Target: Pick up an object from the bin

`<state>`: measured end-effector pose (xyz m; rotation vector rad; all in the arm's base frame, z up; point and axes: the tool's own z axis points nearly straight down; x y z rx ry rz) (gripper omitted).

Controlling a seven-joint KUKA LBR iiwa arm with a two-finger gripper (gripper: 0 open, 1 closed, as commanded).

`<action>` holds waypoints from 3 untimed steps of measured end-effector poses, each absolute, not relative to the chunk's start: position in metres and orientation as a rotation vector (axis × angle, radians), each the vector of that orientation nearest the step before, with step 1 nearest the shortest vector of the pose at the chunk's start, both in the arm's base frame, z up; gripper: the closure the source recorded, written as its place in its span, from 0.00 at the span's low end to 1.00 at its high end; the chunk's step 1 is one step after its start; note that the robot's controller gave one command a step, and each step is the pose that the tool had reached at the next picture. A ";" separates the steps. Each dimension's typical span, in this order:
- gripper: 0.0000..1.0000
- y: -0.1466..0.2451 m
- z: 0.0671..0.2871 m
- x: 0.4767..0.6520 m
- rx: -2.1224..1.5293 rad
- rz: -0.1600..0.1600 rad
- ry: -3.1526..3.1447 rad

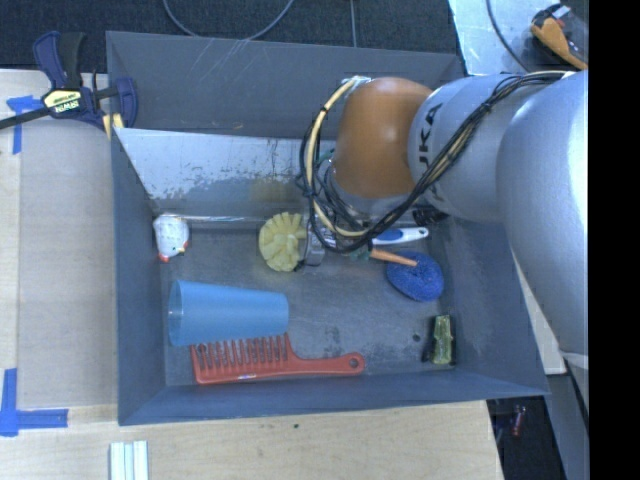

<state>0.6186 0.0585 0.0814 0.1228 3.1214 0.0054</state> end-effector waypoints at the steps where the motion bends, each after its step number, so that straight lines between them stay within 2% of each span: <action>1: 1.00 0.058 0.094 0.619 0.123 0.006 3.121; 3: 1.00 0.058 0.115 0.619 0.124 0.006 3.119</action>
Offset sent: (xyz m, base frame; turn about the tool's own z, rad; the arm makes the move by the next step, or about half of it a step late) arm 0.0000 0.0000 0.0099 0.0000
